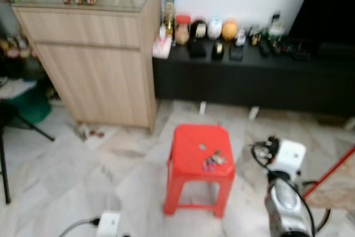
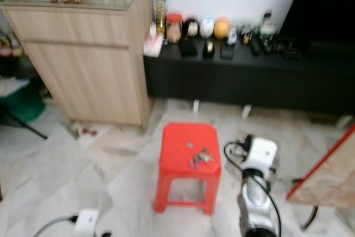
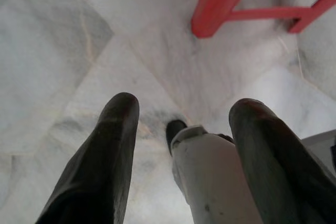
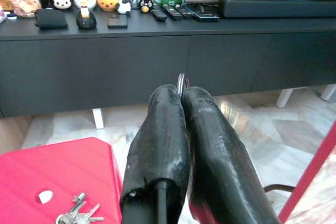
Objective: Hang keys on a hook
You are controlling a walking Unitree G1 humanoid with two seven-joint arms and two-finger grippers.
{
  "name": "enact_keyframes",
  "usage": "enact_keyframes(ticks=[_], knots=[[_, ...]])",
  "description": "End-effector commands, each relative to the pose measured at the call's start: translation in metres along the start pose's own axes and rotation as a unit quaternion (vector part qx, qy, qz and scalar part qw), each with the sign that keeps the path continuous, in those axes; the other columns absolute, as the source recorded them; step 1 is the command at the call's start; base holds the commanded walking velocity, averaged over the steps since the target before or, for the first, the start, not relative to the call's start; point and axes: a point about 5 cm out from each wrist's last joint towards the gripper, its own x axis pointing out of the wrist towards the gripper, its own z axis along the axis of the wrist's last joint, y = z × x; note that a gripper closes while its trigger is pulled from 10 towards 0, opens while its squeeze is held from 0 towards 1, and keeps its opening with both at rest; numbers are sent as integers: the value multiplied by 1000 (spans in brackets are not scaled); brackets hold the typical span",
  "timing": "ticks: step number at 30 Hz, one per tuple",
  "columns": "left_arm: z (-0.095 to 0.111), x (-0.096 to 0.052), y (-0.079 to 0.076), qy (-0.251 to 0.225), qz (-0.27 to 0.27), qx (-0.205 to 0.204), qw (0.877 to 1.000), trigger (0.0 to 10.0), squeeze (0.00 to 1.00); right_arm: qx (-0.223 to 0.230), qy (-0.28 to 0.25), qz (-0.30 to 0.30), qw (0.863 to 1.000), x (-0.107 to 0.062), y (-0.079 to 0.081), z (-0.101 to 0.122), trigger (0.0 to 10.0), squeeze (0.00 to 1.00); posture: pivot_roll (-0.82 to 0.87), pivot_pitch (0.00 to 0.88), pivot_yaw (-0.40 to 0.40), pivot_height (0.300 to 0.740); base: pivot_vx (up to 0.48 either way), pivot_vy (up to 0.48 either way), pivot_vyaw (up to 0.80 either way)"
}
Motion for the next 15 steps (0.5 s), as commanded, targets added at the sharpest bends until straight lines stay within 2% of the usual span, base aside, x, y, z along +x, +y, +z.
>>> enact_keyframes(ticks=[1,15], knots=[[-6,-1,-1,12,-3,6,1000,10000,0,0,-9,9,1000,3,4,5,10000,0,30,0,-62,740,0,-379,0],[-9,-2,3,17,4,4,1000,10000,0,12,-9,8,1000,2,11,5,10000,0,36,0,-58,740,0,-382,0]])
